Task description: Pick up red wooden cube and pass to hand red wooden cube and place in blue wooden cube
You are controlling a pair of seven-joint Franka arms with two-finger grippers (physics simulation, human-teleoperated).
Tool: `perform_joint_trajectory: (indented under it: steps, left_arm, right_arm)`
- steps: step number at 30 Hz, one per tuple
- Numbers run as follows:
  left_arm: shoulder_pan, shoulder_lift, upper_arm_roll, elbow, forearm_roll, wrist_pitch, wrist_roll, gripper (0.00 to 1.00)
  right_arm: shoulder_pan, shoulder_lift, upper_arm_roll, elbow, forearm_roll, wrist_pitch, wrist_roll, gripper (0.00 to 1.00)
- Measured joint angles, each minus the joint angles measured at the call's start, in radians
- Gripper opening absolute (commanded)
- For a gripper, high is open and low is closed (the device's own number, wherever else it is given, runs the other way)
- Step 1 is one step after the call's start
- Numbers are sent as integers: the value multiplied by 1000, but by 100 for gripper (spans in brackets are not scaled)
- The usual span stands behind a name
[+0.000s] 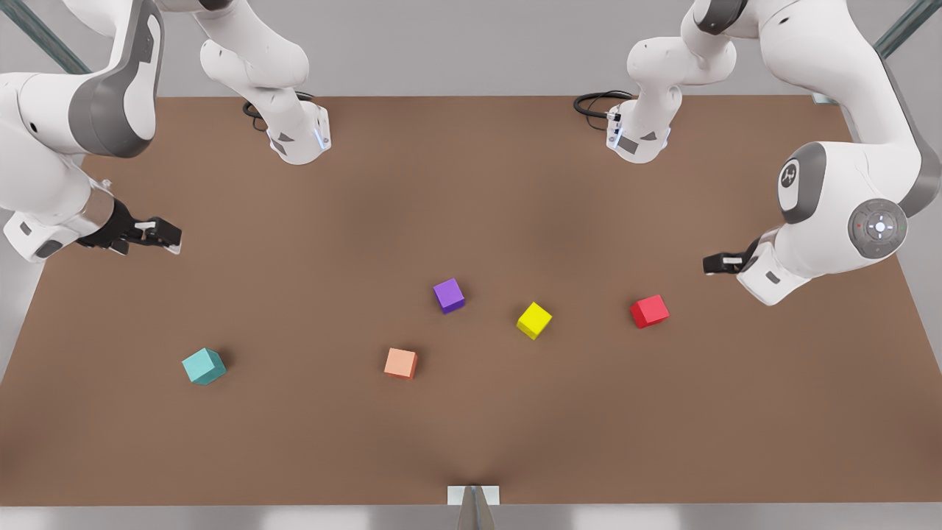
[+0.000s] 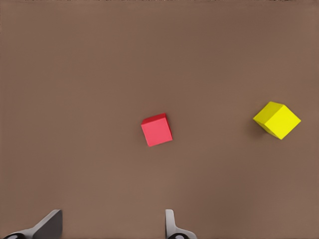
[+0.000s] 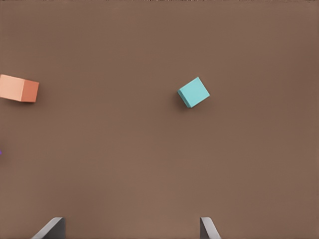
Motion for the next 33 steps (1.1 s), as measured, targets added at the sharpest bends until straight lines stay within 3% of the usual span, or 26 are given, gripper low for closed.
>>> perform_joint_trajectory:
  steps: [3, 7, 9, 16, 33]
  left_arm:
    - [0, 30, -2, -32, -14, 27, -12, 100]
    - [-57, 201, -5, -66, -35, 137, -42, 100]
    - [-61, 237, -3, -156, -39, 231, -60, 100]
    - [-62, 201, 54, -444, -49, 517, -151, 100]
    - [-64, 253, 64, -538, -89, 762, -342, 100]
  right_arm:
    - [-1, 0, -2, -7, 1, 13, -4, 100]
    - [-4, 2, -3, -16, 1, 23, -9, 100]
    - [-4, 2, -3, -22, 1, 27, -11, 100]
    - [-2, 1, -3, -37, 1, 37, -16, 100]
    - [-3, 0, -3, -67, 0, 49, -24, 100]
